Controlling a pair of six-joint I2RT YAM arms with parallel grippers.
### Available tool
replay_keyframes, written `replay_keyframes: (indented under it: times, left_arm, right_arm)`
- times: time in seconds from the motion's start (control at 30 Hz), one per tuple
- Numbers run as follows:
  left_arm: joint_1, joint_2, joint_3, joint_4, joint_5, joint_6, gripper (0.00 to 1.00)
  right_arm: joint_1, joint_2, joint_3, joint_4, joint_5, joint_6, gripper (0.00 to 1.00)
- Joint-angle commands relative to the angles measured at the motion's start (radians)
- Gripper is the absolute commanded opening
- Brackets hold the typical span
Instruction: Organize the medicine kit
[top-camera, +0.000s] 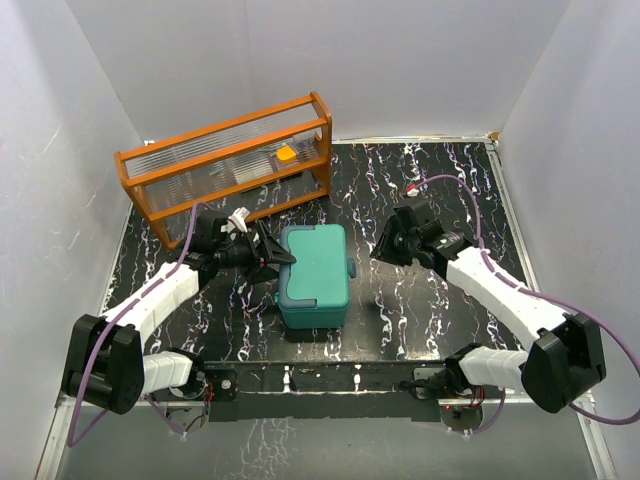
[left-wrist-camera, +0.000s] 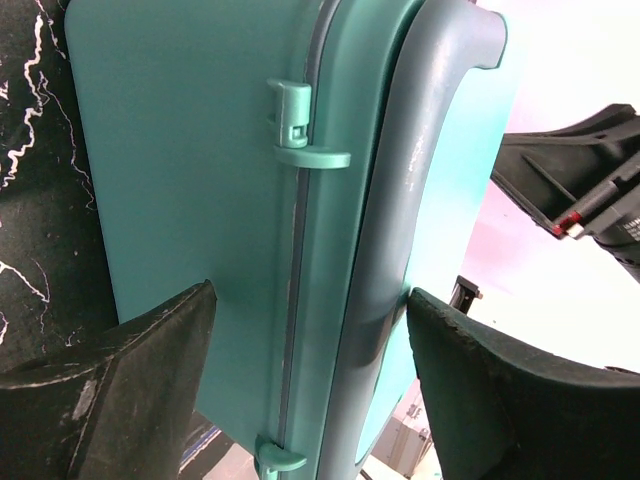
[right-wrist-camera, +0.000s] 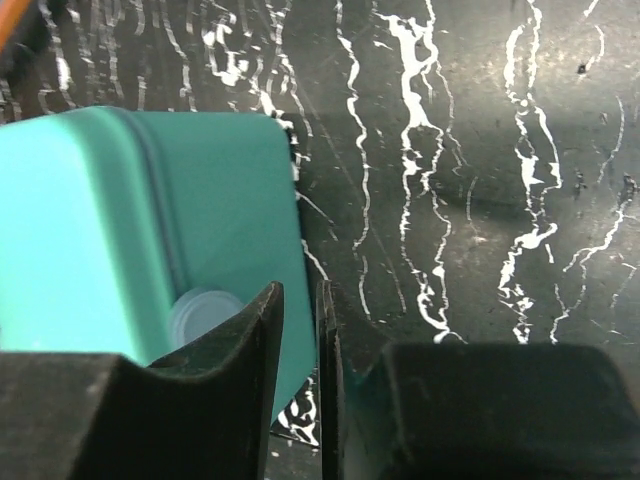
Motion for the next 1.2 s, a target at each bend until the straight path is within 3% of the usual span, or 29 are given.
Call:
replay_keyframes:
  times: [0.0, 0.43, 0.83, 1.07, 1.17]
  left_arm:
    - [-0.004, 0.017, 0.042, -0.039, 0.011, 0.034, 0.73]
    - [-0.004, 0.014, 0.029, -0.027, 0.012, 0.033, 0.62]
    - [-0.01, 0.012, 0.003, 0.0, 0.023, 0.022, 0.5]
    - [-0.015, 0.021, 0.006, 0.0, 0.019, 0.023, 0.48]
    - [-0.015, 0.02, 0.015, -0.016, 0.012, 0.031, 0.48]
  right_arm:
    - [-0.003, 0.057, 0.043, -0.016, 0.031, -0.095, 0.15]
    - [0.025, 0.186, 0.102, 0.025, -0.25, -0.224, 0.05]
    - [0.094, 0.209, 0.121, 0.063, -0.285, -0.223, 0.0]
    - [0.128, 0.218, 0.129, 0.082, -0.259, -0.213, 0.0]
    - [0.128, 0.197, 0.124, 0.065, -0.203, -0.182, 0.06]
